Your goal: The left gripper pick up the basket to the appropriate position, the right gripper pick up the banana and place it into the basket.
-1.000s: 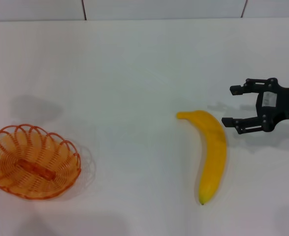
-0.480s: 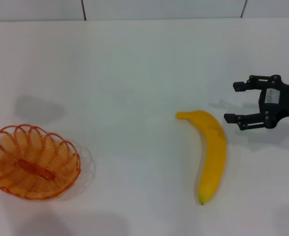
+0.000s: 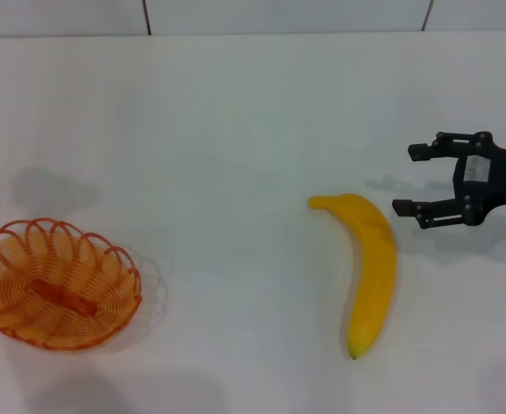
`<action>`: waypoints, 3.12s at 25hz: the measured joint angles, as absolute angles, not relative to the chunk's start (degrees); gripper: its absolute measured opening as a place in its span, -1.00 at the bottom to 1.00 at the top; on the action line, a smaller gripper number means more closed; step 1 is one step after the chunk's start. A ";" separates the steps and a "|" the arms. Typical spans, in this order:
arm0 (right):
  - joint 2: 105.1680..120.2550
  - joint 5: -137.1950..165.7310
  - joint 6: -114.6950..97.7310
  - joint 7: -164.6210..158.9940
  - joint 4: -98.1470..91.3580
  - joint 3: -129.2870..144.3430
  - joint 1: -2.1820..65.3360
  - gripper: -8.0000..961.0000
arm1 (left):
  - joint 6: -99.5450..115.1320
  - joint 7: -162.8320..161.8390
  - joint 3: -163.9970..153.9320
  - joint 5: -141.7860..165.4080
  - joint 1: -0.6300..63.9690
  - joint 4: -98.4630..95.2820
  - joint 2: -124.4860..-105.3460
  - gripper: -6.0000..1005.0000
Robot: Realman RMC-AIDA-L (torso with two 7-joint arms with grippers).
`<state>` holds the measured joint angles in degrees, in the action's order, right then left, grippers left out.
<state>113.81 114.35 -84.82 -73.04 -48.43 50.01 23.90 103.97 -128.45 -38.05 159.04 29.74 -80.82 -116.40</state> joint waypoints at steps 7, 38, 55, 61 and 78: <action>113.81 114.35 -84.82 -73.03 -48.43 50.00 24.05 0.83 | 100.42 -127.60 -38.10 158.51 30.79 -76.44 -116.39 0.50; 113.72 114.34 -84.82 -72.68 -47.72 50.01 24.44 0.83 | 94.58 -127.38 -43.89 158.55 33.44 -66.20 -116.62 0.44; 113.72 114.34 -84.82 -72.69 -47.72 50.01 24.43 0.83 | 94.85 -128.20 -44.13 159.44 34.06 -66.18 -116.37 0.13; 113.73 114.34 -84.82 -72.69 -47.73 50.01 24.43 0.83 | 94.99 -128.06 -44.13 161.01 34.56 -66.10 -116.50 -0.32; 113.73 114.34 -83.61 -72.60 -47.09 50.01 24.43 0.83 | 94.74 -127.01 -44.02 154.55 34.40 -68.20 -116.54 -0.85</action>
<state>113.73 114.34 -83.61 -72.60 -47.09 50.01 24.43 94.74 -127.01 -44.02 154.55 34.40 -68.20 -116.54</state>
